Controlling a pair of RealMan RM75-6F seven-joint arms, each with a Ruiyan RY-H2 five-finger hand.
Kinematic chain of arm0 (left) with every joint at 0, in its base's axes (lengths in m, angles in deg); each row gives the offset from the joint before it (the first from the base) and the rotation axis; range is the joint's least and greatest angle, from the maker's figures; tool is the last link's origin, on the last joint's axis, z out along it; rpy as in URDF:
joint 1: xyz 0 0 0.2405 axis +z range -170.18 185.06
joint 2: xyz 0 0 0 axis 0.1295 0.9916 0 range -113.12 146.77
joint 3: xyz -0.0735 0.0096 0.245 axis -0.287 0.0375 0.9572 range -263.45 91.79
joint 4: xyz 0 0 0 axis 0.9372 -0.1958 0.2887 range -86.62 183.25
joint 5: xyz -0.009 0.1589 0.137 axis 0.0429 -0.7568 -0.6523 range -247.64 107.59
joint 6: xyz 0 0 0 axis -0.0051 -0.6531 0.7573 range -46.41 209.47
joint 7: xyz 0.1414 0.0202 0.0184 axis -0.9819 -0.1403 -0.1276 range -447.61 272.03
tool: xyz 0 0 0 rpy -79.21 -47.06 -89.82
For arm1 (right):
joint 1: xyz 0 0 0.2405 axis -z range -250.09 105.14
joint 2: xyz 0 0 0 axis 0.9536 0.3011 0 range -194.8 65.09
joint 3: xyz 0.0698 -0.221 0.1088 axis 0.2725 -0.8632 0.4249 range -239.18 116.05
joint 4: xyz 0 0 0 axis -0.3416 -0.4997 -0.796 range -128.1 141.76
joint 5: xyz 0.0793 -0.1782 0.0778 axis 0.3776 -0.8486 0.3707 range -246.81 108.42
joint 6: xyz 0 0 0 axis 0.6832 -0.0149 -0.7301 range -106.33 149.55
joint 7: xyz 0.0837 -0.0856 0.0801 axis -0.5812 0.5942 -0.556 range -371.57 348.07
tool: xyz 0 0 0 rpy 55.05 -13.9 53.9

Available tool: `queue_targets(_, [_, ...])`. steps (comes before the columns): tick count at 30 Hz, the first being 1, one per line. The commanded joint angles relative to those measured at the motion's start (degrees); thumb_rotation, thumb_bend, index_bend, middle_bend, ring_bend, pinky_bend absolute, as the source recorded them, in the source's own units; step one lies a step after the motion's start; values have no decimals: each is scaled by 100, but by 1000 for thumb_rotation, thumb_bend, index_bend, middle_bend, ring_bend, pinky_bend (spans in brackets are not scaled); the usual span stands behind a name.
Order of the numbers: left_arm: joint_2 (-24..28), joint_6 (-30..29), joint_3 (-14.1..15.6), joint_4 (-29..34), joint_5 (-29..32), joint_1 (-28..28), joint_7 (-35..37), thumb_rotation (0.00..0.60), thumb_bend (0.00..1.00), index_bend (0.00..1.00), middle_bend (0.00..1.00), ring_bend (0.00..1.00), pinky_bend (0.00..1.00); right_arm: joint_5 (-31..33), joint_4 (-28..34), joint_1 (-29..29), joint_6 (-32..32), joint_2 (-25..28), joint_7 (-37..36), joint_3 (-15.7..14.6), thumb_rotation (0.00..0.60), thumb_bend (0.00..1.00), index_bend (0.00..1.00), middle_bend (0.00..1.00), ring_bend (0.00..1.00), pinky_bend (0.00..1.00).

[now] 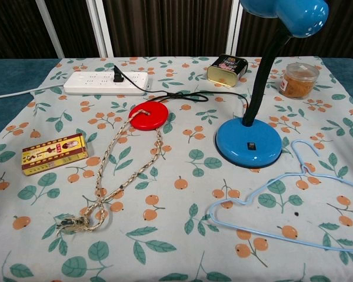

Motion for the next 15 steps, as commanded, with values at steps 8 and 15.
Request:
queue_targets(8, [0,-1,2,2,-3,1,1,600,361,144,71,55,105,-20,2,3,-5,14,-12,-10,600,293,25,92,58,0])
queue_targets(15, [1,3,2,5,-1,0,6,600,361,144,71,55,105,-14,24,8,-10,31,-36,-5,600,293,25,92,58,0])
